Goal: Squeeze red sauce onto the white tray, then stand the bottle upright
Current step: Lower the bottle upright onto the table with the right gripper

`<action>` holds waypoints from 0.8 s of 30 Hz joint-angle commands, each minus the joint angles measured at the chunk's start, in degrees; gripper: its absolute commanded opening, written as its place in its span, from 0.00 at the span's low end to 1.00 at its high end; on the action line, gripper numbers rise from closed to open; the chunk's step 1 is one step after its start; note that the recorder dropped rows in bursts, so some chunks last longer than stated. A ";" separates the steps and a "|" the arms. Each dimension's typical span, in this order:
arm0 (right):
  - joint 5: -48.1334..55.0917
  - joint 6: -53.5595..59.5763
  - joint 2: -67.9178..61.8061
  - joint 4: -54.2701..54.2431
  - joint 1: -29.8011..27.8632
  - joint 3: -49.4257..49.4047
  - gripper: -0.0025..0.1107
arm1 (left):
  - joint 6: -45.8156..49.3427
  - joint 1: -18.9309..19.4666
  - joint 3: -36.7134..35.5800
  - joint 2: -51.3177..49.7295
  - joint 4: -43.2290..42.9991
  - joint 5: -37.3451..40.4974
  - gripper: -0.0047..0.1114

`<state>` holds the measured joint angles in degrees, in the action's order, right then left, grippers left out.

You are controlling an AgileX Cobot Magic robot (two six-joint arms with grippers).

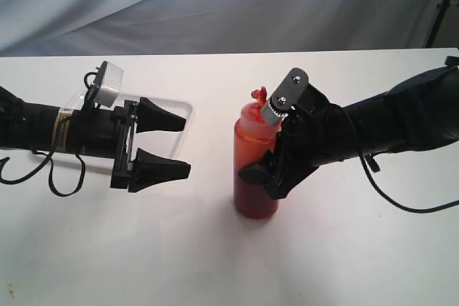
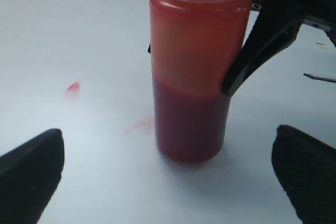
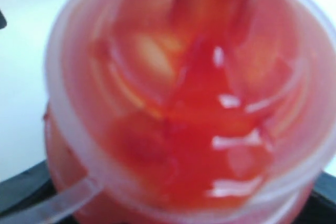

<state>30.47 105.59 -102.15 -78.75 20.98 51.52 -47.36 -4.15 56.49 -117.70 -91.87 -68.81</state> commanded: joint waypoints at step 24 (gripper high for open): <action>3.59 -3.26 0.38 2.76 -0.34 0.35 0.80 | -0.38 0.85 0.08 0.65 0.04 -1.15 0.94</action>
<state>33.52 102.63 -102.15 -75.75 20.98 51.65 -47.36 -3.35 56.49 -117.70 -91.87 -69.06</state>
